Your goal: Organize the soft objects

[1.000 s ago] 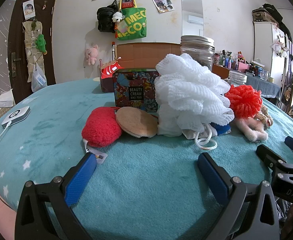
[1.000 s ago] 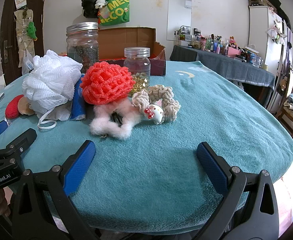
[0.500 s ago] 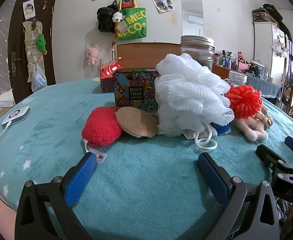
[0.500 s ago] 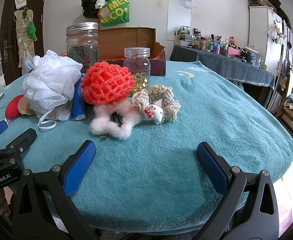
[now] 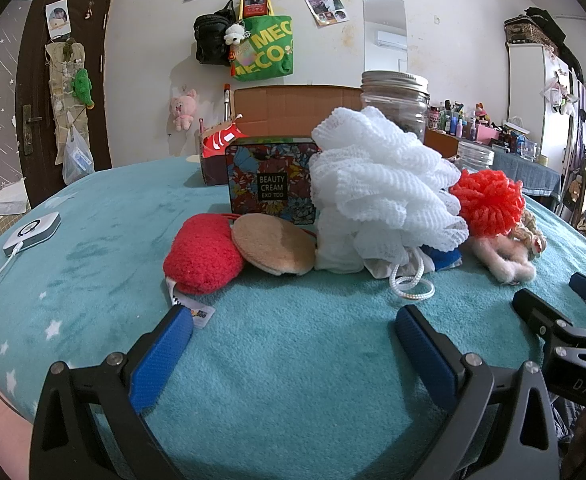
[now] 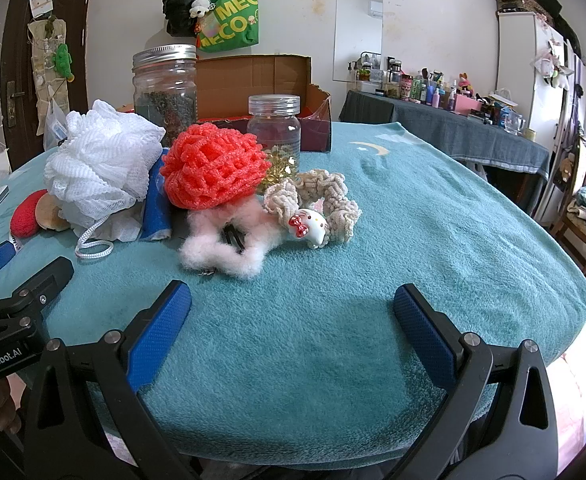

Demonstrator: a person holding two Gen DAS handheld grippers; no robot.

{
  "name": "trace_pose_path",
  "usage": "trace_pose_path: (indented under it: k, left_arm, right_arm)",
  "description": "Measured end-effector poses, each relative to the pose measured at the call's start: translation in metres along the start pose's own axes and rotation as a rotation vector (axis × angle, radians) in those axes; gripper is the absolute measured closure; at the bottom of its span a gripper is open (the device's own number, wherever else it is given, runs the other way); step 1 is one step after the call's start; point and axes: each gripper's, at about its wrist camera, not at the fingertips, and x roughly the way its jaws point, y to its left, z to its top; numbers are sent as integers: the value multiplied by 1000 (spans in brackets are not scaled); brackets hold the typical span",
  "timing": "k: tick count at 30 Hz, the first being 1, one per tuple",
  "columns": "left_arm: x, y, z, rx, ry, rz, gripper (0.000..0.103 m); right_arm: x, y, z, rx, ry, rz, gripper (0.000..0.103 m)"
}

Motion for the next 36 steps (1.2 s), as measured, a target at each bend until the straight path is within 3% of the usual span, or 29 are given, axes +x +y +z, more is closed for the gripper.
trace_pose_path:
  k: [27, 36]
  left_arm:
    - [0, 0, 0, -1, 5, -4, 0]
    - [2, 11, 16, -4, 19, -57, 0]
  right_arm:
    - [0, 0, 0, 0, 3, 3, 0]
    - [-2, -2, 5, 8, 19, 15, 0]
